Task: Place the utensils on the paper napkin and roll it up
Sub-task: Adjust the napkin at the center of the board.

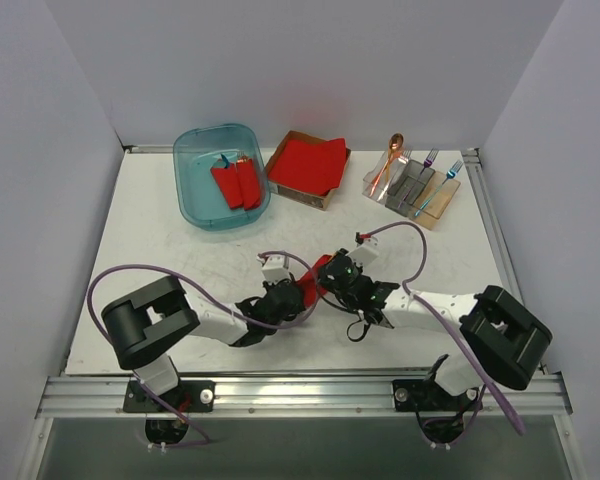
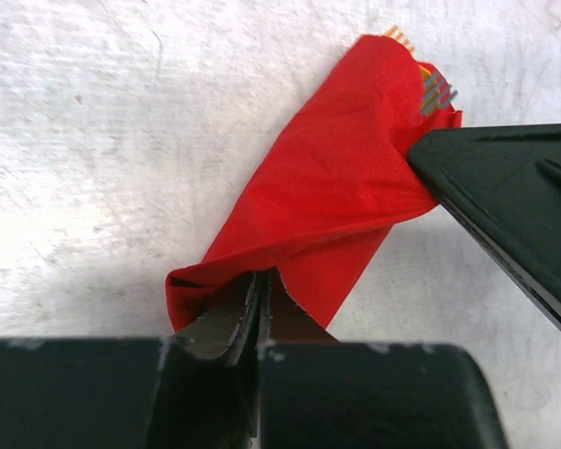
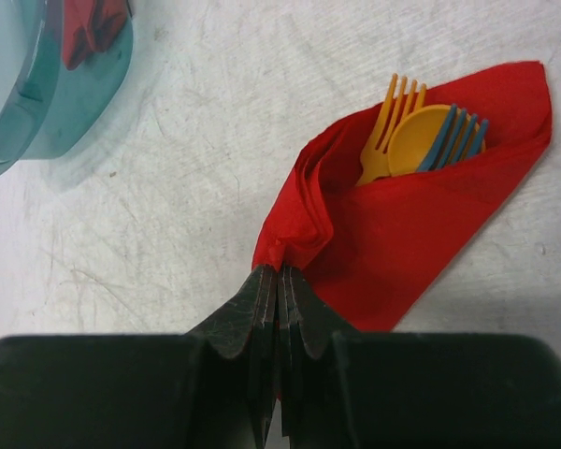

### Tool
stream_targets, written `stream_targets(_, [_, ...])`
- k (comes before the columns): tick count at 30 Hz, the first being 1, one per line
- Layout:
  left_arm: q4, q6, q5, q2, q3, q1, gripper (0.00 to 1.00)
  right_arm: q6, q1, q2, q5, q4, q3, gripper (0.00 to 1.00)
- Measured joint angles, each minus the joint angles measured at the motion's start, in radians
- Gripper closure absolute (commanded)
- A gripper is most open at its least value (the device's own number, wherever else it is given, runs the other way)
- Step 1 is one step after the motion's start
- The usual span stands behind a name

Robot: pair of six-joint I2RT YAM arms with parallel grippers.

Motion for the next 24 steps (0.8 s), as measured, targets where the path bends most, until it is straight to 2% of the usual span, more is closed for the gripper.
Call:
stream_targets(12, [-0.035, 0.111, -0.009, -0.026, 0.002, 0.130, 0.98, -0.004, 0.005, 0.132, 0.012, -0.006, 0.134, 1.00])
stream_targets(24, [-0.036, 0.168, 0.072, -0.163, -0.058, 0.106, 0.98, -0.006, 0.004, 0.151, 0.013, -0.006, 0.162, 1.00])
